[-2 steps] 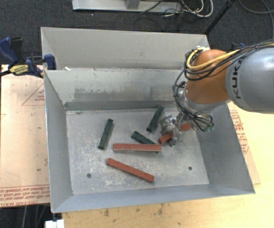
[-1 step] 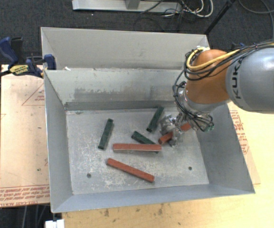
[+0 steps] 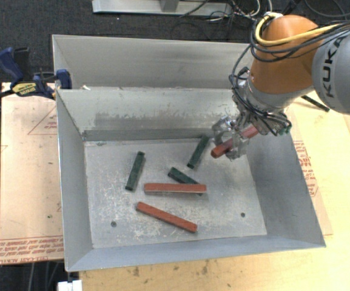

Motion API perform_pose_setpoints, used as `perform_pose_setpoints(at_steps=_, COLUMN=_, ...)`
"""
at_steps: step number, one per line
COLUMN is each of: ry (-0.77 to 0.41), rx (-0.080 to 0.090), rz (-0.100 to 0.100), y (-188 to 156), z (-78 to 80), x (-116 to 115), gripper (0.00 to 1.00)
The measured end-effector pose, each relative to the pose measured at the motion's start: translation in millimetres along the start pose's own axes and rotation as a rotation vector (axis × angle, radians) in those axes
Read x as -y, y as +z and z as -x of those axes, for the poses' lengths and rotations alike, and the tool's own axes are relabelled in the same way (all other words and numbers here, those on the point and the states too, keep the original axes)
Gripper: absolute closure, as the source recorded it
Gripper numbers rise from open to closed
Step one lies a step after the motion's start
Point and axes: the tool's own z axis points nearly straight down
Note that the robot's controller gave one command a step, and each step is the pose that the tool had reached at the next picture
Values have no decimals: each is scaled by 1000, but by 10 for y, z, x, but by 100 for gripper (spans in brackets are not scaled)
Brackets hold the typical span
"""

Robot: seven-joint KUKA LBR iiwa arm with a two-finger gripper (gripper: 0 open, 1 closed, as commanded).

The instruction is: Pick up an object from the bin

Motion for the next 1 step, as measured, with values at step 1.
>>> perform_pose_setpoints(at_steps=1, ry=0, rx=0, rz=0, y=0, z=-1, x=0, gripper=100)
